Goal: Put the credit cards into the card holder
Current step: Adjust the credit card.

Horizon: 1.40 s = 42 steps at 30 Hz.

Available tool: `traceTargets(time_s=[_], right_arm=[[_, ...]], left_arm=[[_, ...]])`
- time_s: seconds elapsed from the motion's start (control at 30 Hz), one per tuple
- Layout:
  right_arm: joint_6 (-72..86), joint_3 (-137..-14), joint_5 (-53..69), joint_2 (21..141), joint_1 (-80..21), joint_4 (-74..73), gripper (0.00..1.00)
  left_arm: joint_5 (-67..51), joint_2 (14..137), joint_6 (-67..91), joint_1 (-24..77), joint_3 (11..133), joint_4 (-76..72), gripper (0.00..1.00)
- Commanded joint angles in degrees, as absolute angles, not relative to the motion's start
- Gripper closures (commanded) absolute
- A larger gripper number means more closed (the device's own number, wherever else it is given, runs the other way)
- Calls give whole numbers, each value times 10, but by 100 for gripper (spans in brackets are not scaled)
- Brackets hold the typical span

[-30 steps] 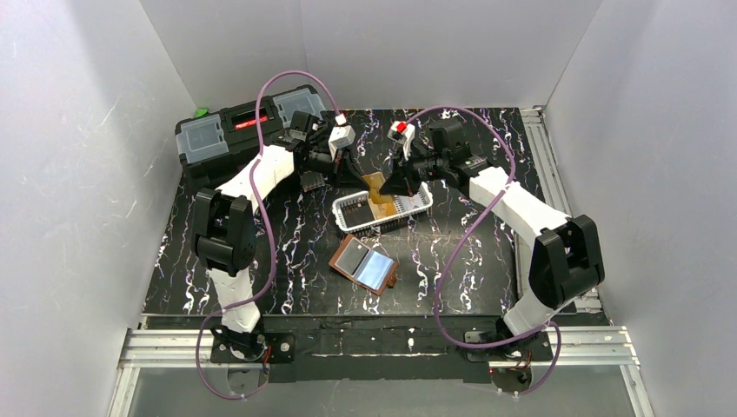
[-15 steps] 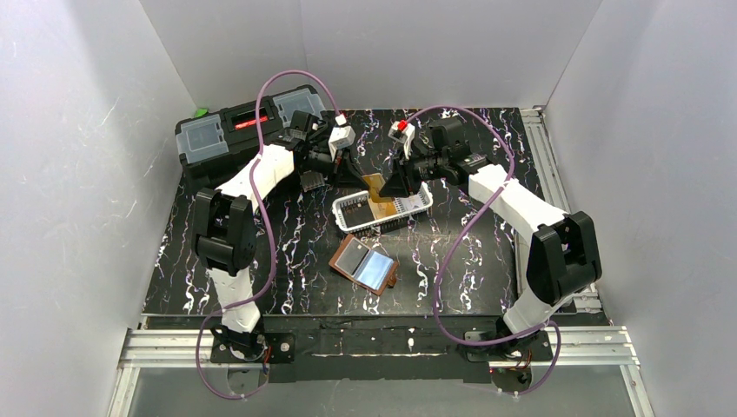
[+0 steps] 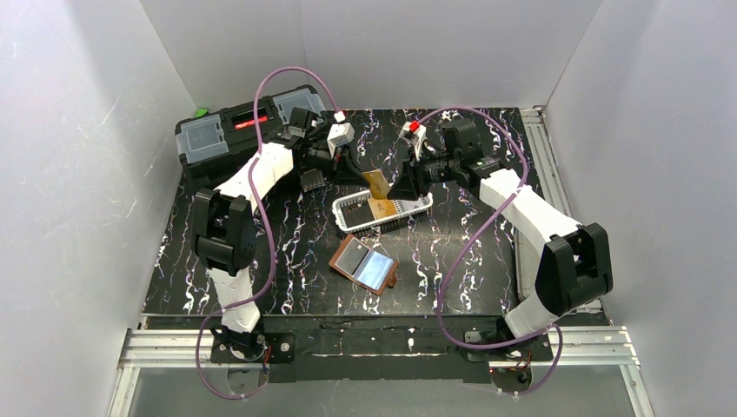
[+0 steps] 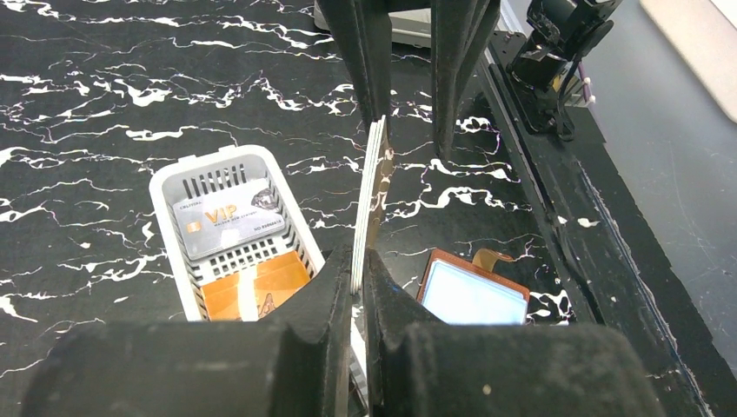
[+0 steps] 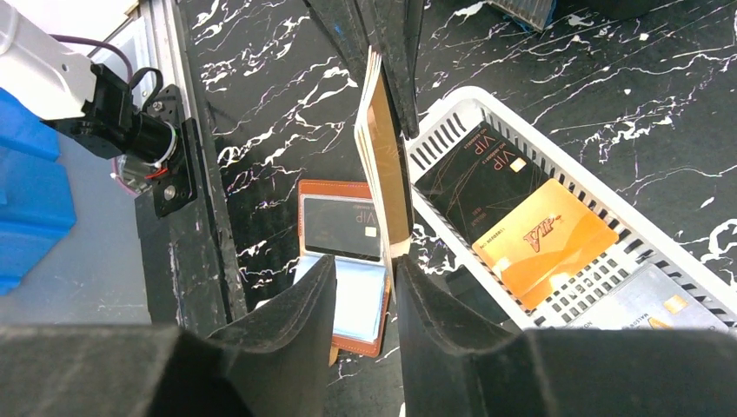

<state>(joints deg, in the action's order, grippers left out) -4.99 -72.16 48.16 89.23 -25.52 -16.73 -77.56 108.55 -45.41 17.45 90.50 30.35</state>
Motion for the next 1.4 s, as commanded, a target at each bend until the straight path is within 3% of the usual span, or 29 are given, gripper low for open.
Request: traceTargets(time_s=[0.0,0.23,0.47,0.67,0.7,0.93,1.37], right_arm=[[-53,-719,537,865,-257,-213,62],[-62,-718,538,865,-254,-216,73],[-59,-726,530,872,-253,-214,97],[-54,-725,500,869,-253,-211,99],[-52,-724,486,869,-253,-209,98],[-49,-713,406,851,-242,-146,65],[-98,-738,524,846,-239,-140,54]], left_arm=[[-757,1085,-473,154,931,289,100],[-758,1082,-483,154,932,304,100],[-763,1080,-484,154,934,310,100],[-760,1079,-491,154,934,316,100],[-761,1079,-492,154,935,316,100],[-782,1080,-529,154,945,371,100],[-820,1079,-640,156,981,544,100]])
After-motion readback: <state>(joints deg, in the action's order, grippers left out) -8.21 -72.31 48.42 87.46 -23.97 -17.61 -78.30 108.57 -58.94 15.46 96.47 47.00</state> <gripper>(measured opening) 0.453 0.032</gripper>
